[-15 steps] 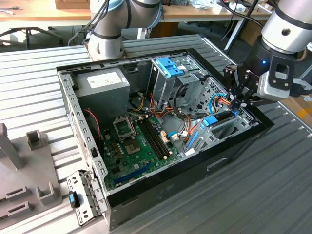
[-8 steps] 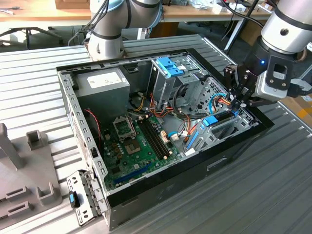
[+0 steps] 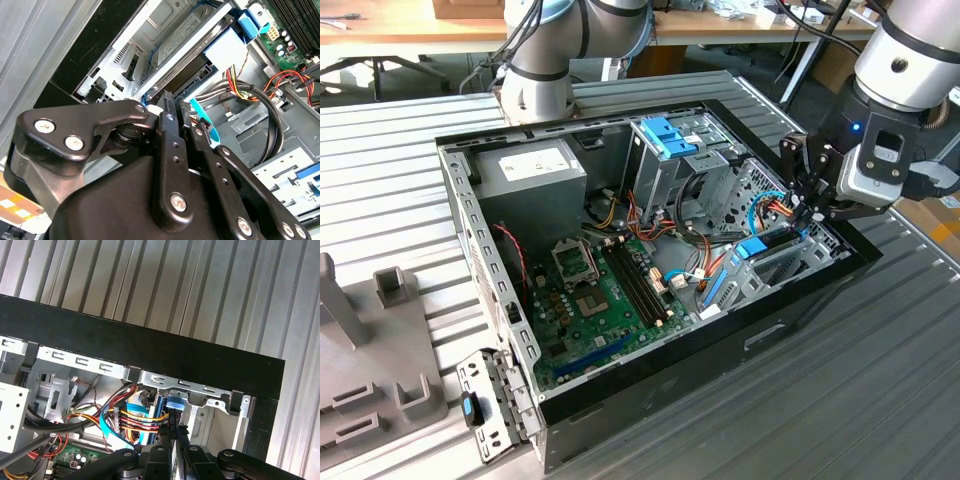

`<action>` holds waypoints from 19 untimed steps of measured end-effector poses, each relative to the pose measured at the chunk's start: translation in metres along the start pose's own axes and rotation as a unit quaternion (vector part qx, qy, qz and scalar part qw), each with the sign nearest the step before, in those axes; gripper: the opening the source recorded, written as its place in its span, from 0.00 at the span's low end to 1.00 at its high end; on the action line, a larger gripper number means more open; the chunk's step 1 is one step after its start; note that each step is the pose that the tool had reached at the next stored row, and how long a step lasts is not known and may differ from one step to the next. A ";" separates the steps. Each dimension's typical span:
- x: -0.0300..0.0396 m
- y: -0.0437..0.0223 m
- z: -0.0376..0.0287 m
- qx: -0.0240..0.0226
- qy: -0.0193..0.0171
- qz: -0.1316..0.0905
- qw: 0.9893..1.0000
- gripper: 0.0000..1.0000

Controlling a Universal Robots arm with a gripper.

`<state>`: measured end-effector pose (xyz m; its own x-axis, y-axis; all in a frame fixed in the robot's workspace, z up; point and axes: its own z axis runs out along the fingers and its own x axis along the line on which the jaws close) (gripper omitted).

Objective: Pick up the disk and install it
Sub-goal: 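Insert the disk into the insertion slot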

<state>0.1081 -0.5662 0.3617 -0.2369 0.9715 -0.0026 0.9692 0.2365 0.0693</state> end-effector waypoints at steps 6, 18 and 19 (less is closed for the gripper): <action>0.0014 -0.0050 0.0012 -0.002 0.000 0.008 1.000 0.16; 0.0043 -0.0083 0.0060 -0.005 0.000 0.012 1.000 0.16; 0.0046 -0.0087 0.0065 -0.007 0.000 0.012 1.000 0.16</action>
<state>0.0990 -0.5637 0.3547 -0.2132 0.9770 -0.0011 0.9737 0.2126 0.0825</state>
